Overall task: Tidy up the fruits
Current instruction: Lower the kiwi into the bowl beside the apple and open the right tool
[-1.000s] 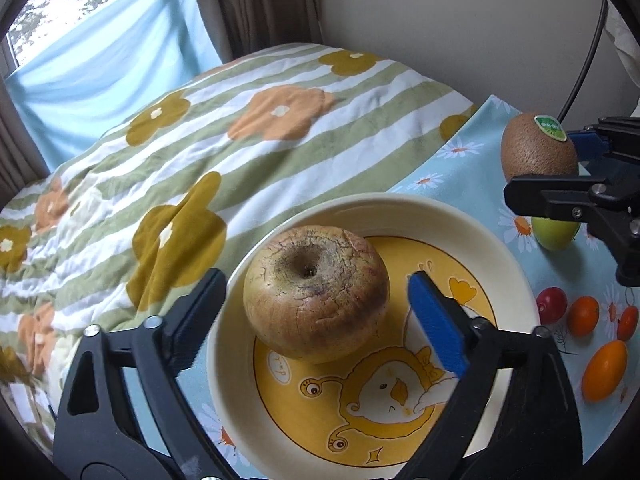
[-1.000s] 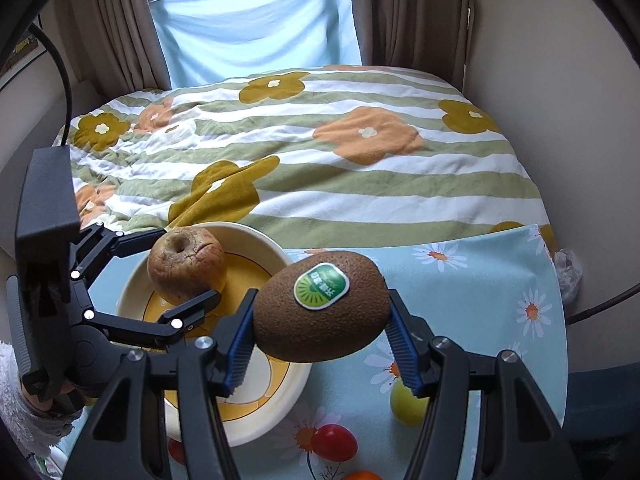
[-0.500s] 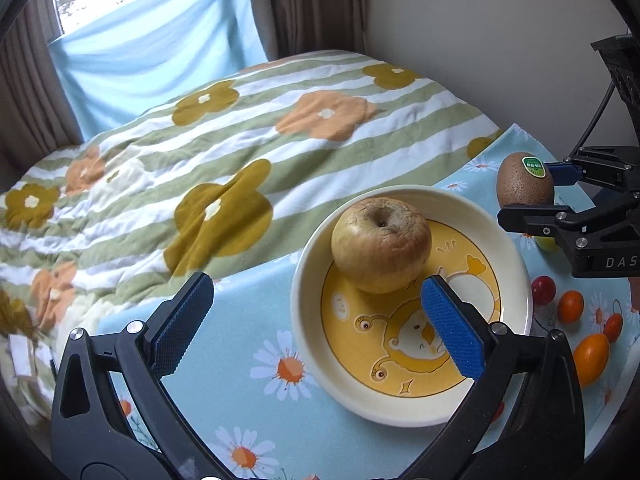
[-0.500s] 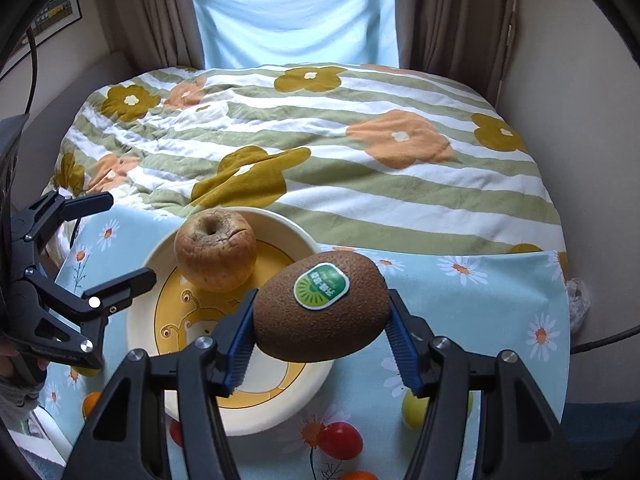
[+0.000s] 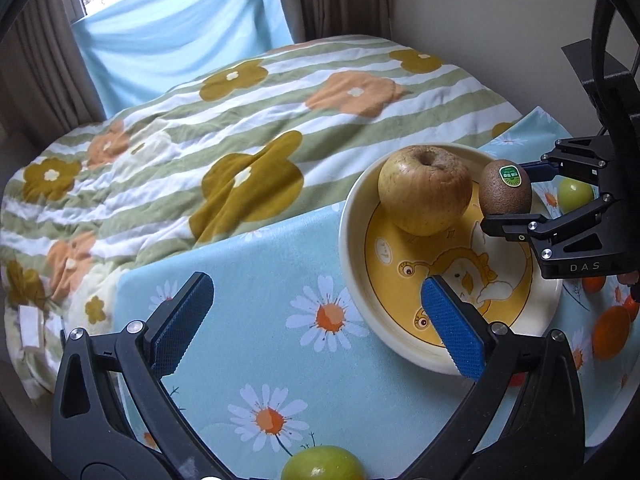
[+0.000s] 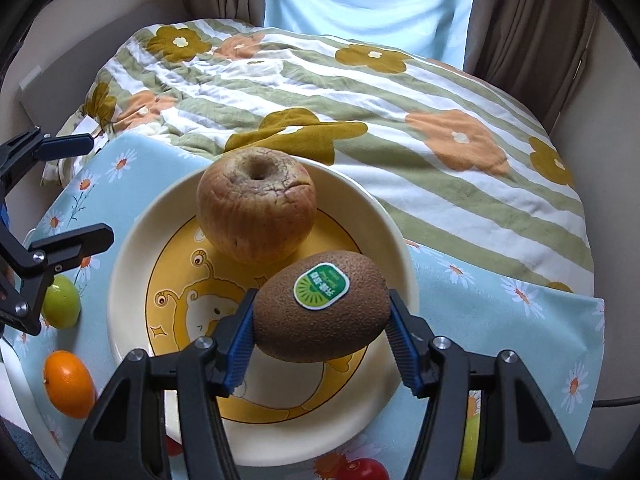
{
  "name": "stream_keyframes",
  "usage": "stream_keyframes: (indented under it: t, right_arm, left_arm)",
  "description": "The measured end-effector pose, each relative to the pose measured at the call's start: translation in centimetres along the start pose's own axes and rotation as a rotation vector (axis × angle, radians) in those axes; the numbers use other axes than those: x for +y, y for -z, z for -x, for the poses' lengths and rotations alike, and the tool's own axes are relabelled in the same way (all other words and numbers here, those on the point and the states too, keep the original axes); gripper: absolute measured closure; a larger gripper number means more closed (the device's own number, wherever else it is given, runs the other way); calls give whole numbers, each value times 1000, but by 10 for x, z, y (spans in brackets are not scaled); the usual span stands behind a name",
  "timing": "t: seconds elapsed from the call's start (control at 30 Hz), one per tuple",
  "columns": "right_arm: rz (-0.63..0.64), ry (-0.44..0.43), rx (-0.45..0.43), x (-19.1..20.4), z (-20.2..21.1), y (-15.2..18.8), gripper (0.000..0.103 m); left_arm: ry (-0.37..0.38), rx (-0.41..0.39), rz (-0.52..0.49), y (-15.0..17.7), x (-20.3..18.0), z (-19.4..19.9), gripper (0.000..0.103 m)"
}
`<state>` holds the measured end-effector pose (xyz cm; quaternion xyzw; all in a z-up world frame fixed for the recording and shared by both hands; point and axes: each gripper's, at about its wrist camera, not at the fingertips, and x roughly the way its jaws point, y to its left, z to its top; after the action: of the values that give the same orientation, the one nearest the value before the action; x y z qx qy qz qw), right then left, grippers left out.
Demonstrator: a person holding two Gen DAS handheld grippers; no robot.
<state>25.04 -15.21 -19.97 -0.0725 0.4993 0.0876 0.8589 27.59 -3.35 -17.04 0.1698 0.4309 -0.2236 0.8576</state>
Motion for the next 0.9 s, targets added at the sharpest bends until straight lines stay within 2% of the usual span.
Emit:
stream_keyframes:
  t: [0.17, 0.23, 0.33, 0.37, 0.4, 0.43, 0.47, 0.63, 0.9]
  right_arm:
    - [26, 45, 9, 2, -4, 1, 47]
    - [10, 38, 11, -1, -7, 3, 46]
    - [-20, 13, -24, -3, -4, 6, 38]
    - [-25, 2, -38, -2, -2, 6, 30]
    - [-26, -6, -55, 0, 1, 6, 13]
    - [-24, 1, -65, 2, 3, 5, 2]
    - [-16, 2, -75, 3, 4, 5, 0]
    - [8, 6, -86, 7, 12, 5, 0]
    - [-14, -5, -131, 4, 47, 5, 0]
  left_arm:
    - [-14, 5, 2, 1, -1, -1, 0]
    - [-20, 6, -4, 2, -2, -1, 0]
    - [-28, 8, -15, 2, -4, -2, 0]
    - [-30, 8, -18, 2, -4, -2, 0]
    - [-32, 7, -20, 2, -4, -1, 0]
    - [-35, 7, -21, 2, -5, -1, 0]
    - [-38, 6, -22, 2, -5, 0, 0]
    - [-53, -5, -19, 2, -5, 9, 0]
    - [-84, -38, -8, -1, -17, 38, 0]
